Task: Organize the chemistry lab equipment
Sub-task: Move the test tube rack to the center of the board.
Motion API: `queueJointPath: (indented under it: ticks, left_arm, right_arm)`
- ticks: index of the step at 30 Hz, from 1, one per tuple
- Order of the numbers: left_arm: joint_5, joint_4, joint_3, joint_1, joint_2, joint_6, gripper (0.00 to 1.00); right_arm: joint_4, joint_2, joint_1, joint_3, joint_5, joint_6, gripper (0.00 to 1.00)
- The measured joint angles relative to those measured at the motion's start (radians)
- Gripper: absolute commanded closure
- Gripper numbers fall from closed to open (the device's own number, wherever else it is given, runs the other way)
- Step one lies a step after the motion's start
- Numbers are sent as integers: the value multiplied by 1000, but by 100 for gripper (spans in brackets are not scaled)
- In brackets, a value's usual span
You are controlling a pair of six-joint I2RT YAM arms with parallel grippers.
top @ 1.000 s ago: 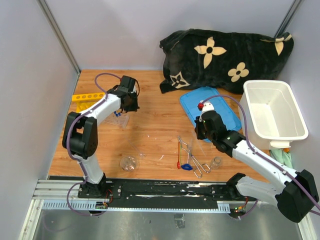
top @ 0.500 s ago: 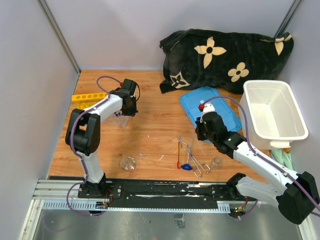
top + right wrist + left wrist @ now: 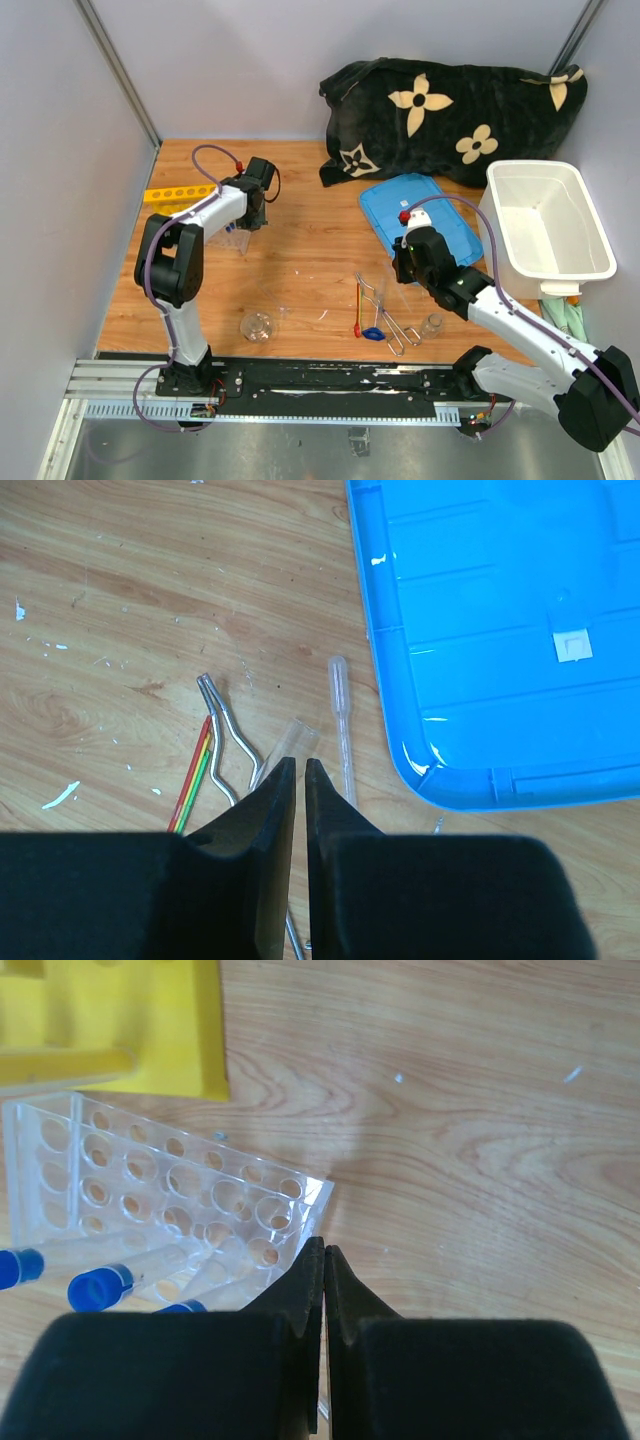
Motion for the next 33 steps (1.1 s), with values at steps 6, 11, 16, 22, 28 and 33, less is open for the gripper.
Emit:
queueJointPath:
  ticks: [6,11,16,22,28,33]
  left_arm:
    - [-58,-13,13,11,23,21,99]
    - [-80,-15,13,31,41,34,98]
    - [-91,-14,13,60,42,41,98]
    - [-105,-13,6,101,42,49,98]
    - [-112,-13,4,140,42,60,98]
    - [-112,-13,4,173,42,63,98]
  right_arm:
    - [0,-11,0,-10,4,0,91]
    - [0,-27,0,-19,17,-1,91]
    - [0,-28,0,-19,17,-1,91]
    - [0,-28,0,-19,16,-1,91]
    - [1,-27,0,-19,17,-1,91]
    - [1,-23,0,-19,16,-1,91]
